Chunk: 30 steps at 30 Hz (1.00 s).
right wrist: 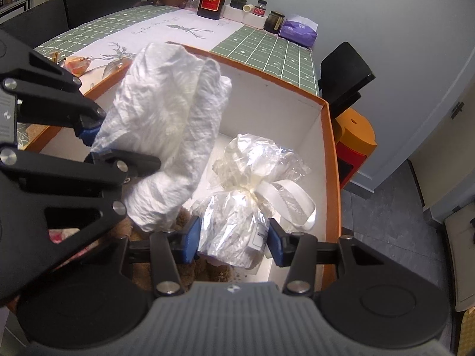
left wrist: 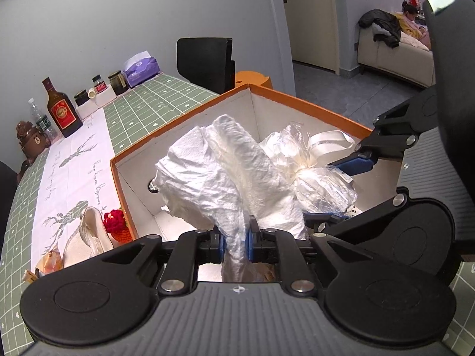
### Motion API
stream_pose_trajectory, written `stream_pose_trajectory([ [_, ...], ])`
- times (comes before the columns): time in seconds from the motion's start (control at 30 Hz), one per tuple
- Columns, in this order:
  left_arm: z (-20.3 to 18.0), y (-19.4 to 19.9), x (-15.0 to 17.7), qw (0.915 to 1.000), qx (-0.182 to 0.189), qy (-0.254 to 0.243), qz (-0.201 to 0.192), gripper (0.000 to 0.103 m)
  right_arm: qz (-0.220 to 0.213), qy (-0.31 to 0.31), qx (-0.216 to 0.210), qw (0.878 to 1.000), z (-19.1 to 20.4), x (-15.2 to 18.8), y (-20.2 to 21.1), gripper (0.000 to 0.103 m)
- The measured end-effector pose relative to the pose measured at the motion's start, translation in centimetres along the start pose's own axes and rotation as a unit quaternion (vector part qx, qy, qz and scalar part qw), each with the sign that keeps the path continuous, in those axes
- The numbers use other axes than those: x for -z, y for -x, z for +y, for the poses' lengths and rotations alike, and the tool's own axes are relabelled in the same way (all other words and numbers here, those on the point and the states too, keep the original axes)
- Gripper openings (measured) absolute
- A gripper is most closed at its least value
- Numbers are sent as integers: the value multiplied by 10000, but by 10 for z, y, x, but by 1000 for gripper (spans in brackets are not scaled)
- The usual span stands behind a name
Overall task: Organize soft objects
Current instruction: 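Carry both items into the orange box and open both tools, then withdraw both tools from the box back over the table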
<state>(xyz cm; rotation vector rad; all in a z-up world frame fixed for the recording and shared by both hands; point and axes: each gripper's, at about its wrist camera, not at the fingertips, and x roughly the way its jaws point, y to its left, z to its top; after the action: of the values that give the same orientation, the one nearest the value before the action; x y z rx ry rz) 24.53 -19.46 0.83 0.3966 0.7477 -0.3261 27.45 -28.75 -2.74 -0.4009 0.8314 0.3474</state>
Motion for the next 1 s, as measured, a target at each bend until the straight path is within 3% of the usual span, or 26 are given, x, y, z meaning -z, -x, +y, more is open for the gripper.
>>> stream_pose_trajectory([
  [0.17, 4, -3, 4, 9999, 40, 107, -4, 17, 14, 101, 65, 9999, 3, 0, 0, 49],
  [0.3, 10, 4, 4, 9997, 107, 200, -45, 28, 30, 160, 134, 9998, 4, 1, 4, 53],
  [0.33, 11, 5, 3, 9997, 105, 203, -68, 33, 37, 147, 145, 9998, 2, 0, 5, 58],
  [0.47, 14, 15, 1, 9991, 246, 259, -211, 56, 105, 132, 165, 9997, 1, 0, 12, 62],
  [0.67, 18, 38, 0, 9981, 331, 195, -492, 72, 126, 332, 379, 9987, 7, 0, 32, 82],
  [1.0, 40, 94, 13, 9878, 520, 432, -1400, 76, -525, 257, 737, 9956, 28, 9, 92, 84],
])
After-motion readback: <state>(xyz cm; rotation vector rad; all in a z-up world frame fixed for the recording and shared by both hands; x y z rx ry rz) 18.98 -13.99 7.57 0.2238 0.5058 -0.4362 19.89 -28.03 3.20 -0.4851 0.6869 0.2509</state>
